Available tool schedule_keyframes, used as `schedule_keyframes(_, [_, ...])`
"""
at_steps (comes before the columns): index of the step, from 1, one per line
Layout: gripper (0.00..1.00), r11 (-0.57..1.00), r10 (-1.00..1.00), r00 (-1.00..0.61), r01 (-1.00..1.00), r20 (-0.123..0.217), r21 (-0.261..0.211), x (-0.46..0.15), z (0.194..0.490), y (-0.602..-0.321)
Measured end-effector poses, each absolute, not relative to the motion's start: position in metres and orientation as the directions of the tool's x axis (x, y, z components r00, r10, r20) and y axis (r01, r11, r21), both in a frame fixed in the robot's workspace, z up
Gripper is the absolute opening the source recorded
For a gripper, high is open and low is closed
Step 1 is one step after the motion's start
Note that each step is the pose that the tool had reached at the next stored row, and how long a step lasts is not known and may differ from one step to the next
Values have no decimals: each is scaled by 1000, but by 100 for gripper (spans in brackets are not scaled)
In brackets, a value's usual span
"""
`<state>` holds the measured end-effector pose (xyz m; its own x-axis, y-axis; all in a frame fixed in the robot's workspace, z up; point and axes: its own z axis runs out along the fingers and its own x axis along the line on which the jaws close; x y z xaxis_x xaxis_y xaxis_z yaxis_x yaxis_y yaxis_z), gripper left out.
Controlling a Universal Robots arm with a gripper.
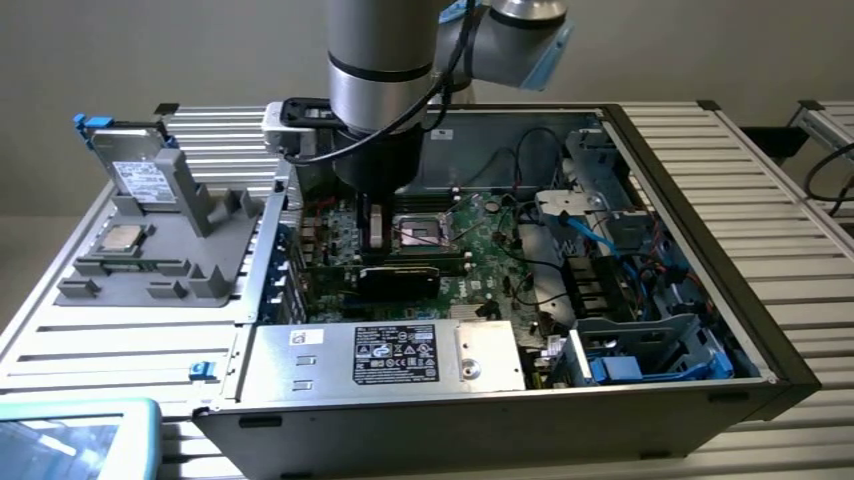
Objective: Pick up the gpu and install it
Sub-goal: 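Press down on the gpu until it lock into place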
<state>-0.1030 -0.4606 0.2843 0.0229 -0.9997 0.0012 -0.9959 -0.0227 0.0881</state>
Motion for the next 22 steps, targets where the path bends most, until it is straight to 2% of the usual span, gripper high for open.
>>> schedule_keyframes(12, [12,-23,-1000,23,-996,1,90,-50,281,-458])
schedule_keyframes(16, [12,-23,-1000,23,-996,1,90,-50,278,-445])
schedule_keyframes(22, [12,-23,-1000,23,-996,1,90,-53,278,-448])
